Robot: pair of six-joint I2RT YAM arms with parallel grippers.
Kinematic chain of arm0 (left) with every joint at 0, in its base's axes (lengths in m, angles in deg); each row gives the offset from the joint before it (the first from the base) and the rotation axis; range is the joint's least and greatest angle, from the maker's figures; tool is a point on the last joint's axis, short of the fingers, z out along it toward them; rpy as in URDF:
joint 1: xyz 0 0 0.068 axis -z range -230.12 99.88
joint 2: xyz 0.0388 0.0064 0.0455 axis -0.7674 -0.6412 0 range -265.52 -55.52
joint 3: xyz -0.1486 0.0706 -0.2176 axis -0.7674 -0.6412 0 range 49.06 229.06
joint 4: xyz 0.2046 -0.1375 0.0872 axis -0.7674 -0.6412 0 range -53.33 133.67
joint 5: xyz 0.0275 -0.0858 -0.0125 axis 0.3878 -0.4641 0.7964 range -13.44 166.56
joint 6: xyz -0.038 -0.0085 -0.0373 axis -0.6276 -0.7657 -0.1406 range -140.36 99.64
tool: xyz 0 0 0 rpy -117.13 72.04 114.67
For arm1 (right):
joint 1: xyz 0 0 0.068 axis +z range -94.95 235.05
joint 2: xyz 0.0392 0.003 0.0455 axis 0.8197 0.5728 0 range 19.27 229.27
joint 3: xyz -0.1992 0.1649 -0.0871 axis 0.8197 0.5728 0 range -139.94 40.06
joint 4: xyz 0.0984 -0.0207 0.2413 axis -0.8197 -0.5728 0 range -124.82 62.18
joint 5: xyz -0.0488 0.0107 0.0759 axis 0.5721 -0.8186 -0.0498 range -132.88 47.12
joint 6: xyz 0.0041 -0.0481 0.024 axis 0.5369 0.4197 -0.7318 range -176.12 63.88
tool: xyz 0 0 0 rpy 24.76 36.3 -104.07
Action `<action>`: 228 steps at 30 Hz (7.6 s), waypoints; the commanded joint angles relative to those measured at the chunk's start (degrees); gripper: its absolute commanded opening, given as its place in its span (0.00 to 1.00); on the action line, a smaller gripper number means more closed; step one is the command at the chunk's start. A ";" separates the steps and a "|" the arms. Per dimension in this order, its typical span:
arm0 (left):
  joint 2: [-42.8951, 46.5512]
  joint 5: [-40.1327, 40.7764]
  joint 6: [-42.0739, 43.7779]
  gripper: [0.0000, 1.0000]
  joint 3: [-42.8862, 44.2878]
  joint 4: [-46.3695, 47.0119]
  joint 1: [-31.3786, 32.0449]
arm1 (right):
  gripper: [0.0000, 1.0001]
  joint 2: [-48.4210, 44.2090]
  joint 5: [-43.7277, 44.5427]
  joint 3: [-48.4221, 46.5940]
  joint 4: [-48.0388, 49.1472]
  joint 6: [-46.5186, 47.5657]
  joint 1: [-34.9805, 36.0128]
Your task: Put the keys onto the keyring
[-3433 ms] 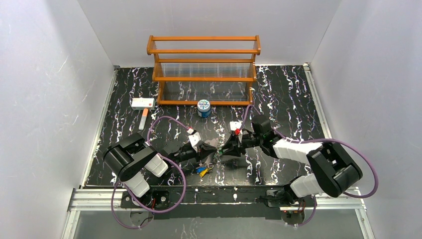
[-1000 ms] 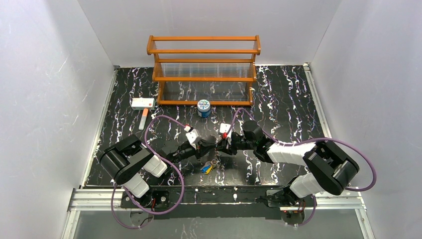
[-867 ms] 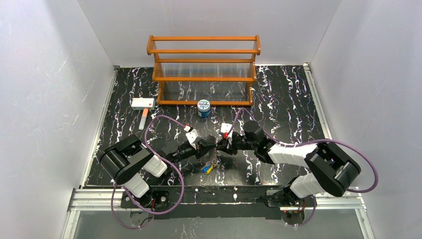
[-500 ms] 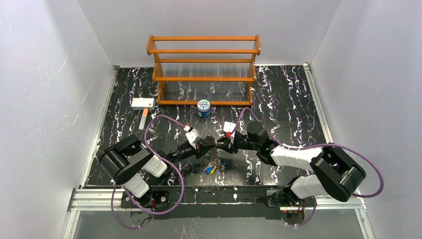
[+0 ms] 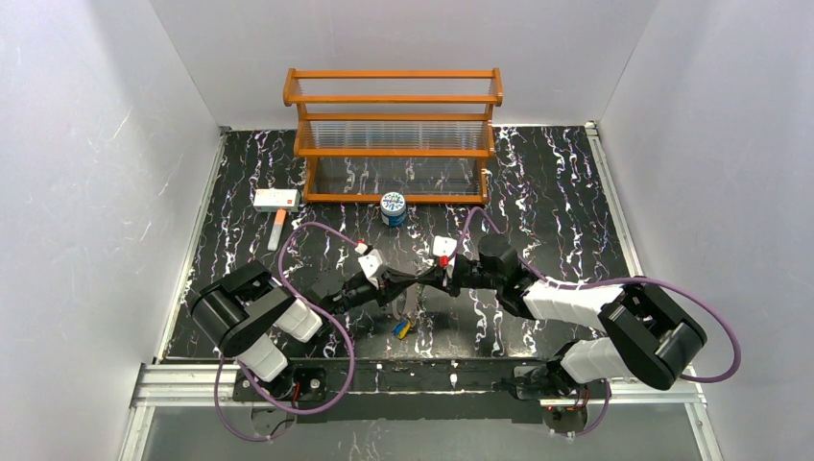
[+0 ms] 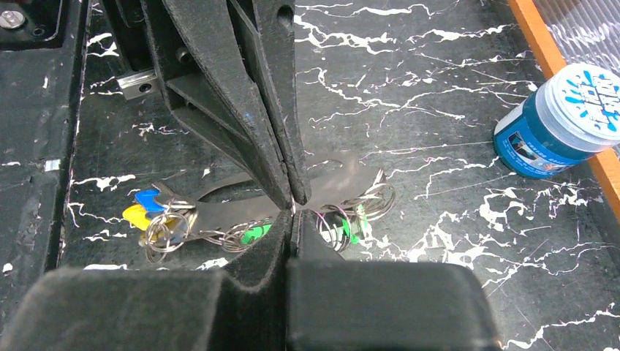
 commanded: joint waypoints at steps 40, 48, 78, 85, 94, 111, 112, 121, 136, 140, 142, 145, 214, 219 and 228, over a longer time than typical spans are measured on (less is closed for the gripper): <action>-12.92 -11.42 13.68 0.30 2.98 8.50 1.40 | 0.01 13.01 -0.66 -29.76 -63.27 20.39 0.23; -18.05 -10.26 11.91 0.27 3.98 14.46 1.58 | 0.01 12.92 -1.64 -29.08 -62.77 20.62 0.22; -18.65 -14.37 10.21 0.13 8.46 14.47 4.22 | 0.01 5.76 -4.03 -21.56 -52.13 18.85 0.15; -18.44 -12.09 9.07 0.00 8.09 14.44 4.27 | 0.01 5.91 -3.14 -22.01 -52.71 18.75 0.15; -11.80 -2.70 2.80 0.00 6.01 14.47 4.23 | 0.33 0.36 0.31 -18.07 -42.80 13.59 -1.60; 5.70 7.48 -1.09 0.00 3.54 14.45 3.29 | 0.45 -13.99 -12.64 -5.83 -20.47 6.22 -11.27; 6.51 7.71 -1.18 0.00 3.49 14.47 3.22 | 0.45 -14.12 -12.58 -5.84 -19.88 5.95 -11.28; 9.51 8.24 -1.45 0.00 3.87 14.44 2.93 | 0.43 -12.52 -15.22 -6.94 -14.46 2.15 -11.54; 10.55 9.85 -3.14 0.00 4.67 14.45 2.21 | 0.01 -10.77 -13.26 -6.14 -17.66 3.92 -11.54; 10.99 10.14 -4.11 0.00 4.77 14.47 1.81 | 0.01 -10.21 -12.37 -5.38 -19.13 5.55 -11.49; 11.25 10.14 -4.68 0.00 4.92 14.47 1.68 | 0.01 -9.82 -12.13 -5.28 -20.24 6.37 -11.55; 11.55 10.17 -5.18 0.00 5.24 14.41 1.50 | 0.01 -8.92 -12.45 -5.40 -21.61 7.60 -11.49; 10.43 7.18 -7.77 0.00 4.93 14.39 1.36 | 0.29 -6.44 -9.54 -5.19 5.08 -9.74 -6.77; 10.25 7.02 -7.87 0.00 5.11 14.46 1.40 | 0.15 -5.80 -10.02 -5.30 5.92 -9.98 -6.73; 10.90 7.69 -6.84 0.00 4.41 14.44 1.41 | 0.01 -5.63 -9.68 -7.16 -1.68 -4.97 -6.80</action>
